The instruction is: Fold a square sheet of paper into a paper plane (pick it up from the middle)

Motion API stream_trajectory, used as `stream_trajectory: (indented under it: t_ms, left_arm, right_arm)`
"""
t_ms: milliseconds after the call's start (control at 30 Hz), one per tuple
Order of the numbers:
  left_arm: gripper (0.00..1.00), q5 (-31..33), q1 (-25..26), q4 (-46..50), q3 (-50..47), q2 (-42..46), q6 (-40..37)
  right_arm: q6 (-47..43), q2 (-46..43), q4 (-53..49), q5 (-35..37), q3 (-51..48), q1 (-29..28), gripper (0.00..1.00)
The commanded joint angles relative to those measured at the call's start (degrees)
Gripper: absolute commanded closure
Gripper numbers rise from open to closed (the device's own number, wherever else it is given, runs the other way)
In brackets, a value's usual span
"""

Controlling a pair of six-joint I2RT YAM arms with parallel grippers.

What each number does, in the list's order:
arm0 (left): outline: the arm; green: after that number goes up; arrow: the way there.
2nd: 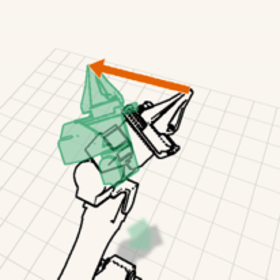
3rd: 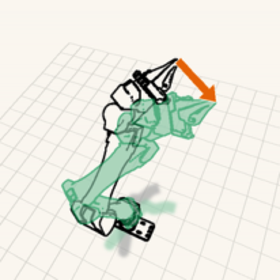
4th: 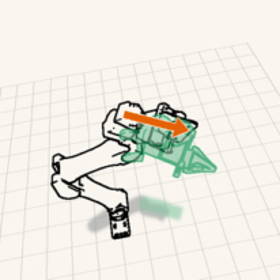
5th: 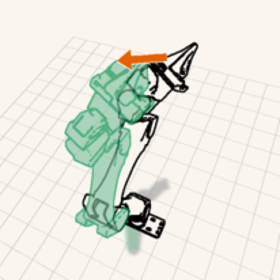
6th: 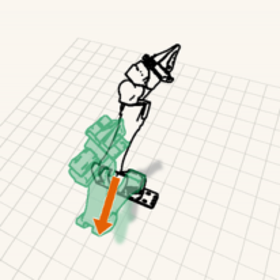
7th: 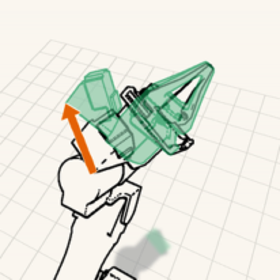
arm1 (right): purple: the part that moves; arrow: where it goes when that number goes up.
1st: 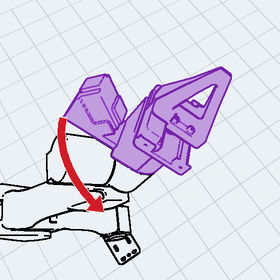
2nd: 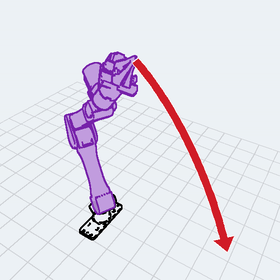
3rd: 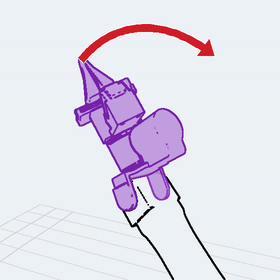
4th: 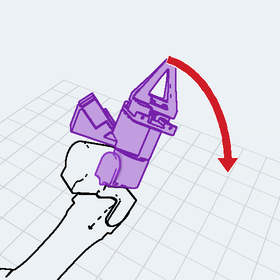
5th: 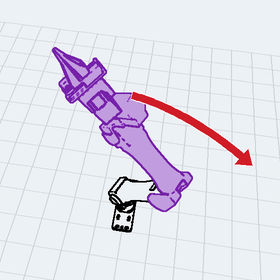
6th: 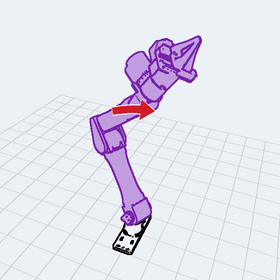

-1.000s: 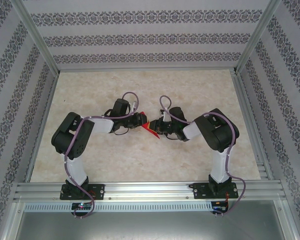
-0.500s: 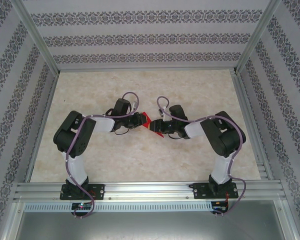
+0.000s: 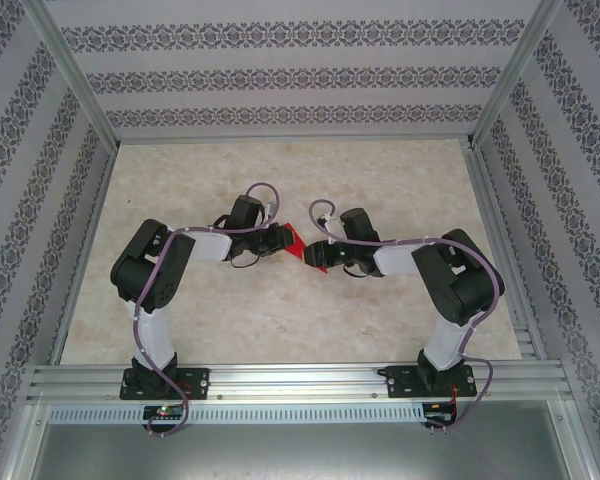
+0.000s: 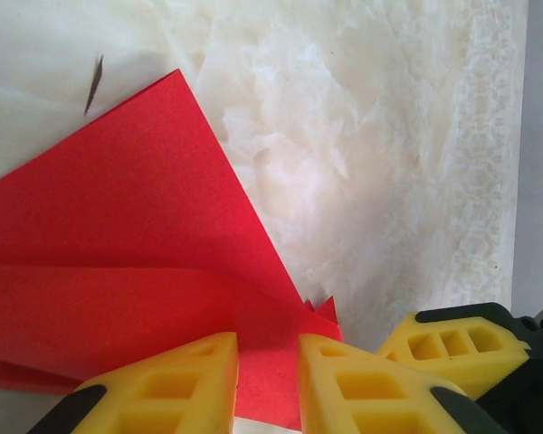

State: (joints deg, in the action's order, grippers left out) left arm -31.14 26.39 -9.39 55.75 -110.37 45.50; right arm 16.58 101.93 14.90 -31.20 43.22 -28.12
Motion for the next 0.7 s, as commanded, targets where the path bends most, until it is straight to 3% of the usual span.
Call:
stream_trajectory:
  t_ms: [0, 200, 667]
  left_arm:
    - [0.75, 0.64, 0.61, 1.56, 1.46, -0.42, 0.12]
    - [0.75, 0.88, 0.67, 2.65, 2.09, -0.55, -0.01]
    - [0.75, 0.55, 0.6, 3.63, 3.05, -0.81, -0.23]
  right_arm:
    - [-8.76, -2.0, -1.16, 3.36, -1.13, -1.21, 0.65]
    - [-13.72, 0.07, -3.39, 5.22, 1.01, -3.3, 0.68]
    - [-16.2, 2.26, -3.39, 8.97, 3.12, -5.3, 0.7]
